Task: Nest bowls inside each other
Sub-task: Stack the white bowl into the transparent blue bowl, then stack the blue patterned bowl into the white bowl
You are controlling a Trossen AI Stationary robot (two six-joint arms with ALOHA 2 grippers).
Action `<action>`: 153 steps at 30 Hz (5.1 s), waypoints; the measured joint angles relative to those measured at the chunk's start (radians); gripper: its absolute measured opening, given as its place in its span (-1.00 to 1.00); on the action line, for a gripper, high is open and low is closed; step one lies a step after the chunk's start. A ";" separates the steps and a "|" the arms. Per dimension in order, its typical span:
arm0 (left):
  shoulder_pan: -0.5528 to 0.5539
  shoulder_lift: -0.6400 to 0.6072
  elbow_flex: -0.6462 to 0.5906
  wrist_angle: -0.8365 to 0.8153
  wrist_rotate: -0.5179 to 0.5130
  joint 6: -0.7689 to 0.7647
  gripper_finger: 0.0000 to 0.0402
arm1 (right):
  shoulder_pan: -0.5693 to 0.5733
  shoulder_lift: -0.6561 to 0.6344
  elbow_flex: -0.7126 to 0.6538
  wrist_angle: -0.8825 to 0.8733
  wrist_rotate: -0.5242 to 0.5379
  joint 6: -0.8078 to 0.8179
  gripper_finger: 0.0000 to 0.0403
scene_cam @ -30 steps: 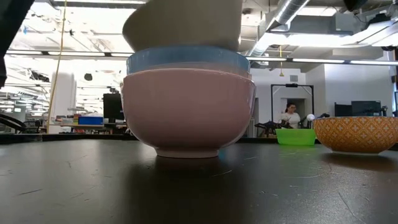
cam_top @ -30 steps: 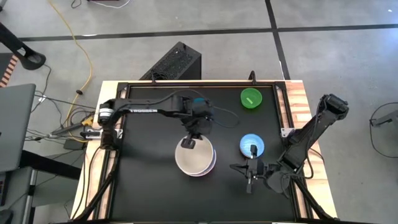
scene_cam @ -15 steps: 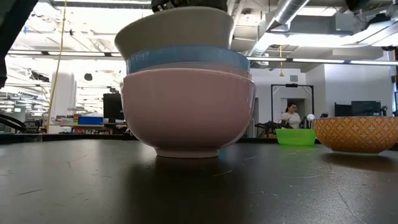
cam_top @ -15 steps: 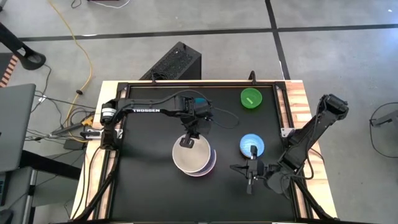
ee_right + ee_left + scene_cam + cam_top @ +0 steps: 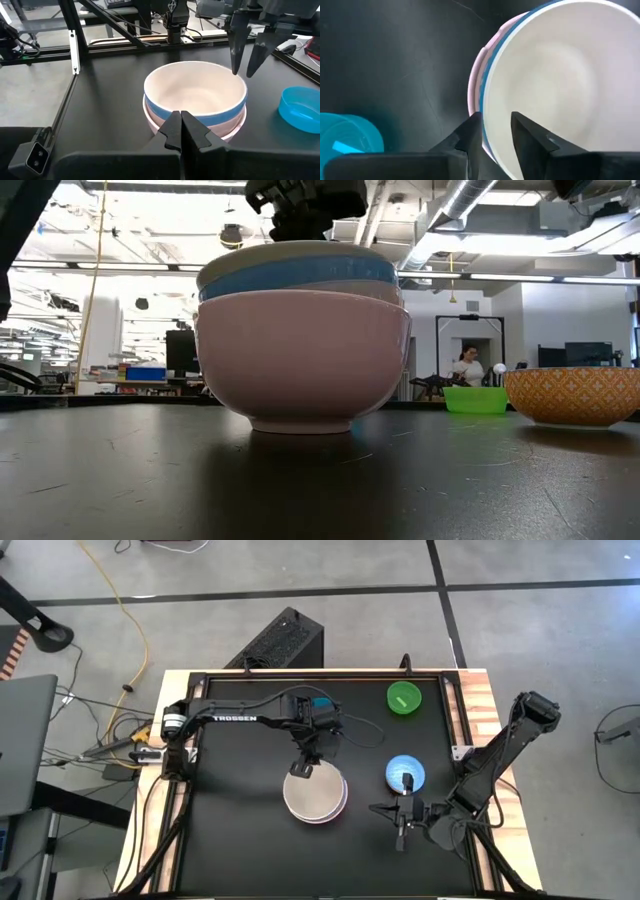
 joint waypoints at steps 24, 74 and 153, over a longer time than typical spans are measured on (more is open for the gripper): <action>-0.046 -0.399 -0.430 0.223 0.051 -0.088 -0.70 | -0.228 0.129 0.000 0.222 -0.226 -0.030 -0.94; -0.266 -0.691 -1.193 1.190 0.024 -0.313 -0.90 | -0.551 0.203 0.001 0.194 -0.583 -0.010 -0.94; 0.352 -0.789 -1.186 1.264 0.078 -0.080 -0.53 | -1.123 -0.078 0.001 -0.643 -1.105 -0.243 -0.10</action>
